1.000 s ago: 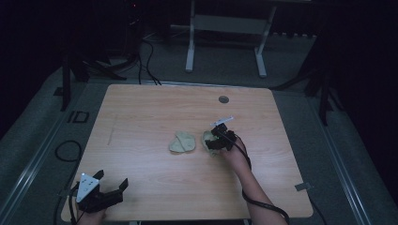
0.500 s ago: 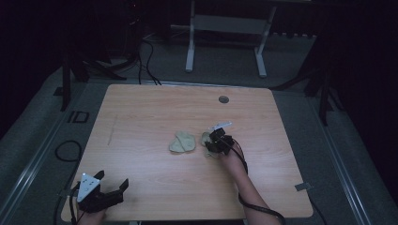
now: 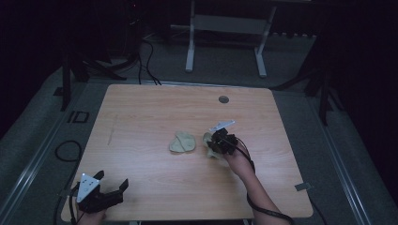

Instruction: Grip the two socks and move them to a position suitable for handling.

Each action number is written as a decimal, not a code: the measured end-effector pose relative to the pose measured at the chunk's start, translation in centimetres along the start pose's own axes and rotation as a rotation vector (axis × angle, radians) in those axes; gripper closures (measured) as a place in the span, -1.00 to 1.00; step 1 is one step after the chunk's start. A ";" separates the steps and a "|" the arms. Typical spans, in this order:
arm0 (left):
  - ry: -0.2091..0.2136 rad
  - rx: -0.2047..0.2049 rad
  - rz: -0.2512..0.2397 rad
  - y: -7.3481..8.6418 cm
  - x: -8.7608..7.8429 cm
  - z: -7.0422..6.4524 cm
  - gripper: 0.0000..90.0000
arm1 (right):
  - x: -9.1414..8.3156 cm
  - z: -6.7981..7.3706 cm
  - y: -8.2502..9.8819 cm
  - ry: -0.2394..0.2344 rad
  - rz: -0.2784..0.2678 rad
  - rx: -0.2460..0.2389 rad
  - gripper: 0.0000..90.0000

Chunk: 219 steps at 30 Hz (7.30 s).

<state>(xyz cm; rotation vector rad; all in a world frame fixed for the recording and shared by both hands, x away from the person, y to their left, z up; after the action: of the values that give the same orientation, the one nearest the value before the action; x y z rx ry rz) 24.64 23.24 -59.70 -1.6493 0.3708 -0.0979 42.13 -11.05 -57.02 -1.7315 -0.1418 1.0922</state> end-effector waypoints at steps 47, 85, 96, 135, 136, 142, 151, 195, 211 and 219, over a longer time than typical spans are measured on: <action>0.189 0.051 0.103 0.7 1.0 -5.3 -0.89 | -4.6 11.9 7.4 -0.391 0.058 -0.355 0.69; 0.558 0.111 0.418 2.8 8.9 -18.2 0.56 | -6.0 9.3 8.2 -0.355 0.086 -0.222 0.56; 0.530 0.101 0.378 1.8 8.4 -17.9 0.97 | -7.3 8.7 7.1 -0.292 0.018 -0.192 0.89; 0.509 0.050 0.293 0.3 6.8 -16.7 0.81 | -12.3 4.3 9.8 -0.124 -0.109 0.050 0.68; 0.515 0.067 0.299 0.3 6.7 -17.2 0.88 | -11.9 4.7 9.6 -0.133 -0.108 0.040 0.69; 0.554 0.143 0.352 1.5 7.1 -19.5 0.99 | -10.0 6.3 9.0 -0.171 -0.081 0.005 0.74; 0.500 0.120 0.399 2.9 8.6 -18.1 0.99 | -8.1 5.0 10.3 -0.129 -0.027 -0.020 0.70; 0.391 0.083 0.215 1.1 3.4 -10.0 -0.04 | -4.2 5.2 -1.8 -0.136 -0.176 -0.053 0.15; 0.350 0.067 0.194 1.3 3.4 -10.1 -0.43 | 5.3 5.7 -3.9 -0.089 -0.098 -0.080 -0.13; 0.316 0.029 0.188 1.1 3.4 -9.9 -0.64 | 8.3 5.6 -3.4 -0.055 -0.045 -0.056 -0.25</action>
<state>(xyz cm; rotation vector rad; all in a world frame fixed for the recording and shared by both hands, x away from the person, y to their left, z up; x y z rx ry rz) 24.84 12.72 -60.10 -1.5635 0.7586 -0.2228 44.23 -0.99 -59.51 -1.7409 -0.2464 1.1127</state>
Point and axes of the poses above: each handheld gripper's, and its own axes: x roughly forward along the jaws, y roughly out of its underside, z roughly to its left, the point moved 7 cm from there along x, roughly forward along the jaws, and after that the axes turned 15 degrees about -z, right-handed, at the moved point
